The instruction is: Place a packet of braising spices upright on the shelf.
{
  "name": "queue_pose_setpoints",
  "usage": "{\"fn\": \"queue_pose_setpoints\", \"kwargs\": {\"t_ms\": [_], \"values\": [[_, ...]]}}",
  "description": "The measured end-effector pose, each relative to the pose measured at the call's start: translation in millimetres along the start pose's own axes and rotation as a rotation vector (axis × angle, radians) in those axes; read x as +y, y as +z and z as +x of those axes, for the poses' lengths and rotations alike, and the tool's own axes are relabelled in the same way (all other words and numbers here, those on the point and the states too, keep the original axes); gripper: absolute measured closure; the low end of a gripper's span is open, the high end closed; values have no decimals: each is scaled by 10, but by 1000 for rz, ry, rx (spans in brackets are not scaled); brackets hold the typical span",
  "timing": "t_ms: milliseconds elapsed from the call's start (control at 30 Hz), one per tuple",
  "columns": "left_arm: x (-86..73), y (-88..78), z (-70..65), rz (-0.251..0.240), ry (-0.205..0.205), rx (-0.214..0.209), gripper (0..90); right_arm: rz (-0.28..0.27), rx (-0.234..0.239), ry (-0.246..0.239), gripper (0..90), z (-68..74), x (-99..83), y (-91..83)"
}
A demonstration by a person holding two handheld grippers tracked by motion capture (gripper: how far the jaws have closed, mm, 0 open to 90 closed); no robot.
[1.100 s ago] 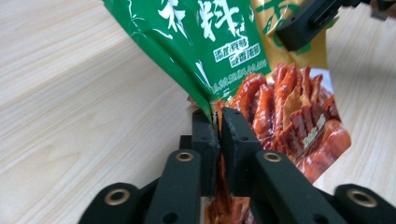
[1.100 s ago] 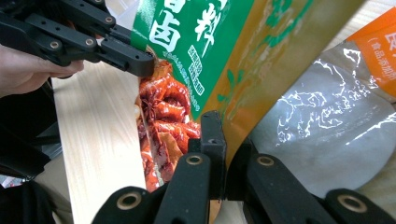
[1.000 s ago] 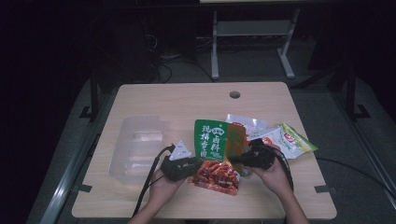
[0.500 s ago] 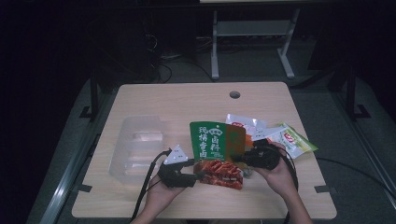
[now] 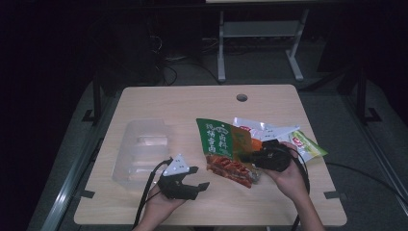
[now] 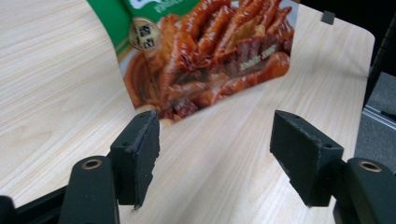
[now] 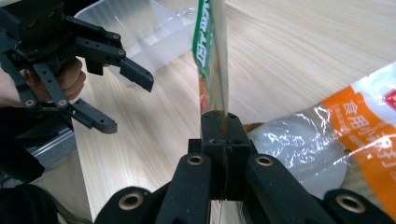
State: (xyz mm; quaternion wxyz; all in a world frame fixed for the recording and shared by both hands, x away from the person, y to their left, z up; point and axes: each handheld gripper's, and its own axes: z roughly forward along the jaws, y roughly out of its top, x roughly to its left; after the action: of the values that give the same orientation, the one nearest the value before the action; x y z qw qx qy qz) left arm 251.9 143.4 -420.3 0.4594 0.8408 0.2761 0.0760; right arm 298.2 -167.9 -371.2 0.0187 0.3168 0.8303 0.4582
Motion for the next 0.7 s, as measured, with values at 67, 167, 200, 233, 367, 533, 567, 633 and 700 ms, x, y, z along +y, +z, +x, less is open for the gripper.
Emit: {"fn": "queue_pose_setpoints", "kwargs": {"t_ms": [67, 167, 200, 233, 367, 533, 567, 633, 700], "values": [[-6, -29, -5, 5, 14, -8, 320, 4, -1, -3, 897, 22, 41, 3], [-20, -80, 0, -7, 11, -40, 306, 13, -10, -13, 897, 33, 118, 5], [-23, -91, 3, -8, 25, -33, 299, 15, -15, -16, 897, 38, 146, 7], [-28, -99, 10, -6, 30, -32, 293, 23, -18, -24, 897, 40, 175, 10], [-51, -126, 21, -16, 17, -40, 277, 32, -28, -43, 898, 63, 294, 22], [-74, -203, 35, -23, 27, -53, 252, 18, -17, -40, 897, 67, 445, 35], [-74, -203, 35, -23, 27, -53, 250, 18, -17, -40, 897, 67, 445, 35], [-87, -227, 35, -35, 21, -60, 246, 24, -16, -47, 897, 68, 530, 58], [-101, -246, 13, -30, 29, -60, 243, 28, -13, -49, 897, 61, 577, 78]]}}
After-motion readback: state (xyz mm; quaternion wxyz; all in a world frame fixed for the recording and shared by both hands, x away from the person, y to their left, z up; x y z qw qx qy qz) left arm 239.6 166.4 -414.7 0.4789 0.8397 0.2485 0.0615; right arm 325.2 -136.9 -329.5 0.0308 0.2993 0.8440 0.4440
